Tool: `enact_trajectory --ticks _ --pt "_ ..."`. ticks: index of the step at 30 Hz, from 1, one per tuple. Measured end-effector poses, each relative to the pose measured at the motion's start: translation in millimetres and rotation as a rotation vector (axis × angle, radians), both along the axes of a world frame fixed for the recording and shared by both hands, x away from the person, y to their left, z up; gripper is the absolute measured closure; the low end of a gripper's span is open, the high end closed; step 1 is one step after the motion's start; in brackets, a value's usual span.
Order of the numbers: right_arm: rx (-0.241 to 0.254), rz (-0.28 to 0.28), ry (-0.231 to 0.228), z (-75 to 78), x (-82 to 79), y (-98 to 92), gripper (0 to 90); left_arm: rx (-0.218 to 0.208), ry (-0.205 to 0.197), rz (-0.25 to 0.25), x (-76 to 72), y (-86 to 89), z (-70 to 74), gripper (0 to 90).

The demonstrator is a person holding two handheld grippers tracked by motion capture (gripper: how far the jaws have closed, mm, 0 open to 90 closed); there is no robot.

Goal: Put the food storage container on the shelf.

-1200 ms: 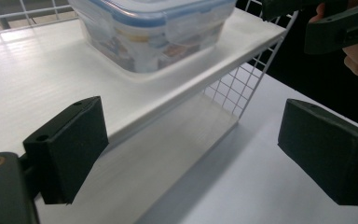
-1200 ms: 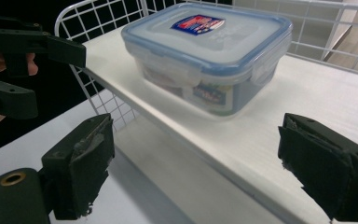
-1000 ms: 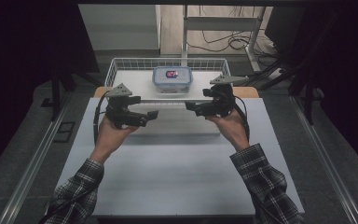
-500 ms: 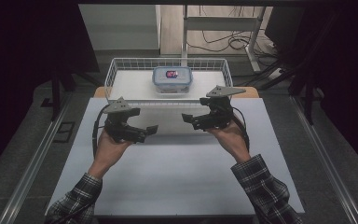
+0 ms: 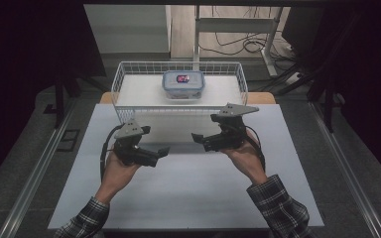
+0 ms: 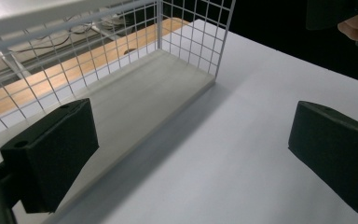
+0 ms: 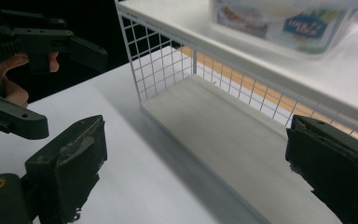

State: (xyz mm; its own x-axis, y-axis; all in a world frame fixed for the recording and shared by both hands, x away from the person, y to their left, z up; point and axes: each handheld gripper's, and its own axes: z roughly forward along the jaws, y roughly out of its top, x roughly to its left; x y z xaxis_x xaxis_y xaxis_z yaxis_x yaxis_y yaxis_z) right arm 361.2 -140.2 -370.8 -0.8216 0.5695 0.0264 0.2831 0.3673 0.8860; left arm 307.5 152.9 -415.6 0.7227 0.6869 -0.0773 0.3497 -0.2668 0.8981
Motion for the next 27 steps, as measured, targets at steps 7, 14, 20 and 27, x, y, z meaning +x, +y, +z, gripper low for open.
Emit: enact_trajectory --ticks 7,14,20,27 --pt "-0.014 0.010 -0.003 -12.3 -9.9 1.7 4.1 0.022 -0.006 0.002 -10.8 -3.6 -15.4 0.4" --pt "-0.013 0.017 0.003 -24.3 -17.9 0.5 3.4 0.014 -0.002 0.001 -19.1 -2.8 -31.2 0.4" --pt "-0.005 0.012 0.018 -39.0 -22.7 -3.3 2.6 0.007 -0.003 -0.001 -24.6 -2.9 -42.1 0.4" --pt "-0.043 -0.005 0.011 -55.0 -31.9 -5.5 0.0 0.013 0.017 -0.001 -30.5 -3.7 -57.9 0.2"
